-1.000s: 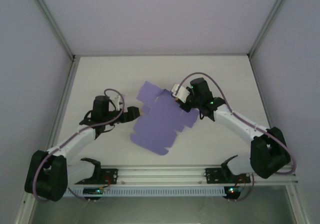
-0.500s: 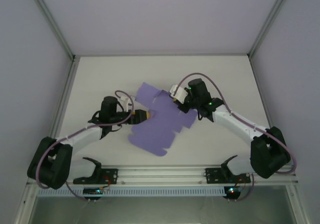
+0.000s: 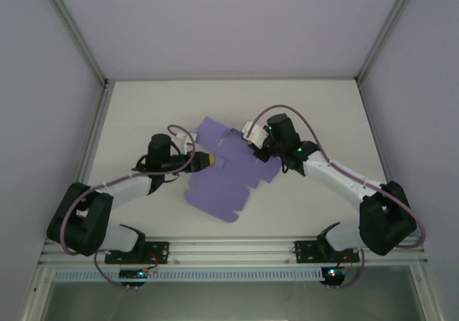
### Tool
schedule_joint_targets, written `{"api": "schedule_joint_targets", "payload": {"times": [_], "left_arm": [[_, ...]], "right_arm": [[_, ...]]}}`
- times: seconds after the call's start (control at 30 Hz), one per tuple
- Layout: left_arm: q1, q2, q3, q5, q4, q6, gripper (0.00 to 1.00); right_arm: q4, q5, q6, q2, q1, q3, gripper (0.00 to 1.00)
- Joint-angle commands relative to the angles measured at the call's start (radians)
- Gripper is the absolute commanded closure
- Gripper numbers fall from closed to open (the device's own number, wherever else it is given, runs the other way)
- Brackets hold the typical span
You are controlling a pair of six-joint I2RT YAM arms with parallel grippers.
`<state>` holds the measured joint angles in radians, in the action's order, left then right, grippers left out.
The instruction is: Assemble paper box
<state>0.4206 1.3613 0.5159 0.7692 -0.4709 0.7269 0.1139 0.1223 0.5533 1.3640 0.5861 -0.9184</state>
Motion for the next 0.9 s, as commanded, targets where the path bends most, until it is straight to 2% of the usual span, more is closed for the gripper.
{"api": "schedule_joint_targets", "payload": {"times": [0.0,0.1,0.33,0.53,0.67,0.87], "left_arm": [[0.016,0.021,0.045,-0.099,0.097,0.015,0.93],[0.028,0.039,0.047,-0.163,0.136,0.041,1.0],[0.046,0.057,0.031,-0.309,0.163,0.156,1.0],[0.046,0.111,0.034,-0.325,0.145,0.23,1.0],[0.047,0.168,0.035,-0.283,0.085,0.267,1.0],[0.046,0.207,0.026,-0.27,0.049,0.307,1.0]], "right_arm": [[0.007,0.012,0.009,-0.015,0.071,-0.053,1.0],[0.034,-0.084,0.04,-0.018,0.142,-0.066,1.0],[0.07,-0.351,0.069,-0.016,0.341,-0.064,1.0],[0.068,-0.553,0.078,0.049,0.505,-0.067,1.0],[0.071,-0.726,0.079,0.131,0.577,-0.094,1.0],[0.094,-0.811,0.059,0.2,0.631,-0.111,1.0]]}}
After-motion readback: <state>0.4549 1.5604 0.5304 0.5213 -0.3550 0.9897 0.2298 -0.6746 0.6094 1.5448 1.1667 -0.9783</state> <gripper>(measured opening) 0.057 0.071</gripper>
